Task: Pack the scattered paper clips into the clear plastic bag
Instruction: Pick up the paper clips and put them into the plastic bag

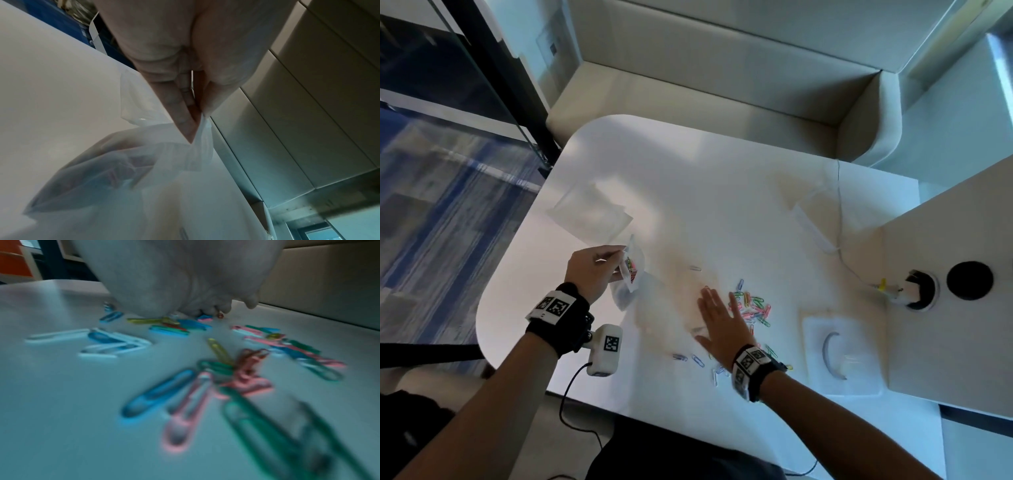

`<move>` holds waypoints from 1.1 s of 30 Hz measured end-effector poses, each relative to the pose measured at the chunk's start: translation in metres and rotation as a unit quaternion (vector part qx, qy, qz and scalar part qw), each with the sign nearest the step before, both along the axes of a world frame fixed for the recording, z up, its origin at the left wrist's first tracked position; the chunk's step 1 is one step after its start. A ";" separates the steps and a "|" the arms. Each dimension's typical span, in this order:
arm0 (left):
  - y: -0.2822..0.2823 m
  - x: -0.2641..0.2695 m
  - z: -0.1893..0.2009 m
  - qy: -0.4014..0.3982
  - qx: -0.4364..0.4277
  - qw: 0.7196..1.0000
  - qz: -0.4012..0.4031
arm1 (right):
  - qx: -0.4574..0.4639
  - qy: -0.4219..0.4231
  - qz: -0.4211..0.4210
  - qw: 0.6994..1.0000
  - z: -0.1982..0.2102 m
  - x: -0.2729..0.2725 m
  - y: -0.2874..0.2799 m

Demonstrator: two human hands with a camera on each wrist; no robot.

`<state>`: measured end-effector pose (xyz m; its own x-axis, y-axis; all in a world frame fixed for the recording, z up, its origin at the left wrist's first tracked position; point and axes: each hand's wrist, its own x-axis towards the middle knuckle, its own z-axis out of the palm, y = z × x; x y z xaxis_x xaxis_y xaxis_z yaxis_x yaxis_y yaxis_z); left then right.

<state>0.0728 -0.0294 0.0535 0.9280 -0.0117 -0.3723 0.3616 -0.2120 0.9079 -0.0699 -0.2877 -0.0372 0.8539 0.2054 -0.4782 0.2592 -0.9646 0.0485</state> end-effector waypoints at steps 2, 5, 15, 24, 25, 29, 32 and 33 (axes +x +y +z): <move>-0.006 -0.002 0.001 0.007 -0.010 1.000 -0.003 | -0.031 0.001 0.000 1.000 0.004 0.007 -0.015; -0.019 -0.006 0.003 0.010 -0.016 1.000 -0.019 | 0.001 -0.002 0.043 0.999 0.014 0.038 -0.016; -0.053 -0.021 0.003 0.014 0.002 0.998 -0.063 | 0.023 0.024 -0.101 0.994 0.006 0.072 -0.033; -0.078 -0.024 -0.012 0.034 -0.020 0.996 -0.080 | 0.107 0.001 -0.196 0.975 0.013 -0.040 -0.050; -0.080 -0.025 -0.014 0.038 -0.020 0.996 -0.082 | 0.123 0.005 -0.200 0.972 0.014 -0.049 -0.044; -0.087 -0.029 -0.015 0.037 -0.014 0.994 -0.098 | 0.166 0.003 -0.208 0.964 0.017 -0.067 -0.036; -0.089 -0.030 -0.016 0.032 -0.009 0.994 -0.102 | 0.138 -0.030 -0.310 0.940 0.021 -0.064 -0.048; -0.090 -0.031 -0.015 0.029 -0.005 0.994 -0.105 | 0.127 -0.022 -0.344 0.930 0.022 -0.062 -0.051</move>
